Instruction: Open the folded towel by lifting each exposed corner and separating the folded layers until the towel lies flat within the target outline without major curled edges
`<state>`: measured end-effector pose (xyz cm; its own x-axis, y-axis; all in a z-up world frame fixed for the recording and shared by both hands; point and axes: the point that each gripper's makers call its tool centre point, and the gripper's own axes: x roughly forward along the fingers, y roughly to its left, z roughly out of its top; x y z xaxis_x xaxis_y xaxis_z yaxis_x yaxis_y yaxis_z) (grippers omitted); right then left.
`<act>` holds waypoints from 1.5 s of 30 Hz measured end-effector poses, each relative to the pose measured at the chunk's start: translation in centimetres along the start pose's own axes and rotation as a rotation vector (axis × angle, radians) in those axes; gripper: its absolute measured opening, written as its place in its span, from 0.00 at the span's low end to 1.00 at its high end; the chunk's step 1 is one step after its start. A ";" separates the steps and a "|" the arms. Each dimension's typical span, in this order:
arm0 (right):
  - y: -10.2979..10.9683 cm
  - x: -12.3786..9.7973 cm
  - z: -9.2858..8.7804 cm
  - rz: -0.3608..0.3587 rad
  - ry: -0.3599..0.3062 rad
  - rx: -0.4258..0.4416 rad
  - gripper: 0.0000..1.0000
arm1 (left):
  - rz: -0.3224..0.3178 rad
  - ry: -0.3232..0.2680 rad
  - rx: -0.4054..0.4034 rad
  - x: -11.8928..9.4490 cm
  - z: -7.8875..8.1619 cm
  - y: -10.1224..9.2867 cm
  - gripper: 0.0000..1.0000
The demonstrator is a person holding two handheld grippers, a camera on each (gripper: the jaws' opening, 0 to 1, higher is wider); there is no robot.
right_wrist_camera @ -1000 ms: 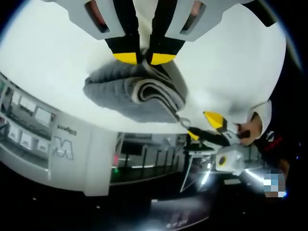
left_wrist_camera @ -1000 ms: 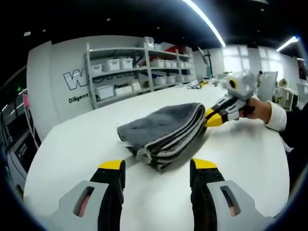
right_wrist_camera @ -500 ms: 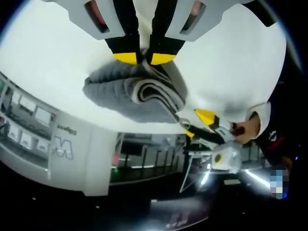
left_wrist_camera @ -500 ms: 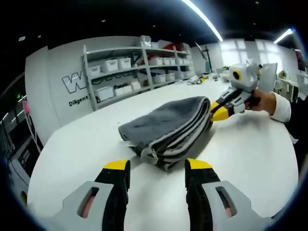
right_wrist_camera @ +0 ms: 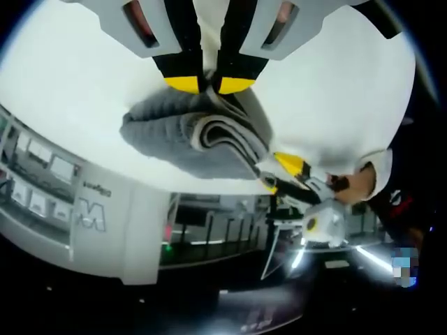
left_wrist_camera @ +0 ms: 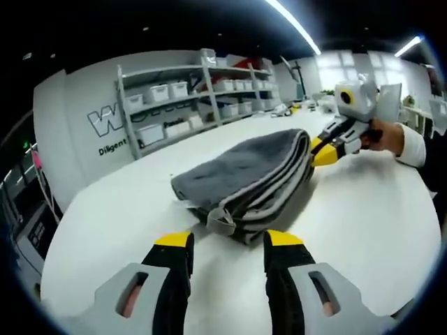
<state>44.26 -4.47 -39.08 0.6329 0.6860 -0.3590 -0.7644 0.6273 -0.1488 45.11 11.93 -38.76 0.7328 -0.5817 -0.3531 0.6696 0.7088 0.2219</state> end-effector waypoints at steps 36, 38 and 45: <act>0.1 0.1 0.0 0.004 0.003 0.002 0.01 | -0.097 -0.019 -0.046 2.9 -0.5 -0.1 0.16; 0.1 0.1 -0.1 0.004 0.004 0.003 0.01 | -0.096 -0.014 -0.042 2.9 -0.6 -0.1 0.12; 0.1 0.0 -0.2 0.003 0.007 0.000 0.01 | -0.099 -0.002 -0.055 2.8 -0.7 -0.4 0.06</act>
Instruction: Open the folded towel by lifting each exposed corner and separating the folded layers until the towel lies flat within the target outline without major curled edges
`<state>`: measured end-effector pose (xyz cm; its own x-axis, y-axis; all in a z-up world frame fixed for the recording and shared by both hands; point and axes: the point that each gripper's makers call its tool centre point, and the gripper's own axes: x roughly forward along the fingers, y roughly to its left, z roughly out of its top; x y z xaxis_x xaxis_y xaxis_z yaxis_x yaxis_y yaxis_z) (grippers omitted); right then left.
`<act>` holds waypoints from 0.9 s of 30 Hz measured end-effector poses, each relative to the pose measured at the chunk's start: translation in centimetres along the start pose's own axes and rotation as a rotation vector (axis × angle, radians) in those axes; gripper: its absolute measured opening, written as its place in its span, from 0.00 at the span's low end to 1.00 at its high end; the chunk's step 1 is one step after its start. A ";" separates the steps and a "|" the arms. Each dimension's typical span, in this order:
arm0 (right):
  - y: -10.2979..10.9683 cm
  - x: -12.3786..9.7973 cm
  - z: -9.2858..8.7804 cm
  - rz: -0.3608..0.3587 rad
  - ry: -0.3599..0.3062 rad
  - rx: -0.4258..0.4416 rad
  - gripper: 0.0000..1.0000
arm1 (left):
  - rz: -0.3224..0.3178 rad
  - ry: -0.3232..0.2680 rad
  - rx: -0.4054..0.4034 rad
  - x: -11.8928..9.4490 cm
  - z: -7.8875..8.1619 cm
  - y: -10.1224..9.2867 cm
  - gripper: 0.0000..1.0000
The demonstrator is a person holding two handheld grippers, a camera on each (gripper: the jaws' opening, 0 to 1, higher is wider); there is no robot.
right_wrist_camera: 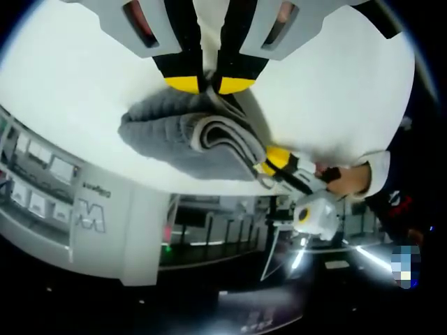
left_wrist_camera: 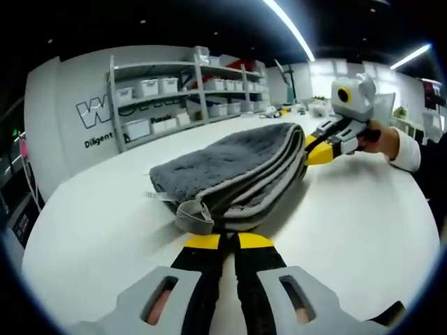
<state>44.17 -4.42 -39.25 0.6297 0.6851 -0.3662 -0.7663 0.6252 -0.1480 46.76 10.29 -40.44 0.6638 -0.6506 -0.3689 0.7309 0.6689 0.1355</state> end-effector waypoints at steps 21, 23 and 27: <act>0.2 -0.6 -0.6 -0.003 0.035 -0.020 0.01 | -0.016 0.048 0.017 -1.5 0.2 -1.9 0.04; 0.4 -0.7 -0.8 -0.001 0.045 -0.026 0.01 | -0.020 0.056 0.012 -1.6 0.1 -2.1 0.04; 0.5 -0.8 -0.8 0.001 0.049 -0.034 0.01 | -0.029 0.063 -0.010 -1.9 0.1 -2.4 0.04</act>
<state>43.16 -4.94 -39.76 0.6223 0.6661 -0.4112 -0.7715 0.6109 -0.1778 43.81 9.91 -40.00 0.6308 -0.6459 -0.4301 0.7479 0.6537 0.1153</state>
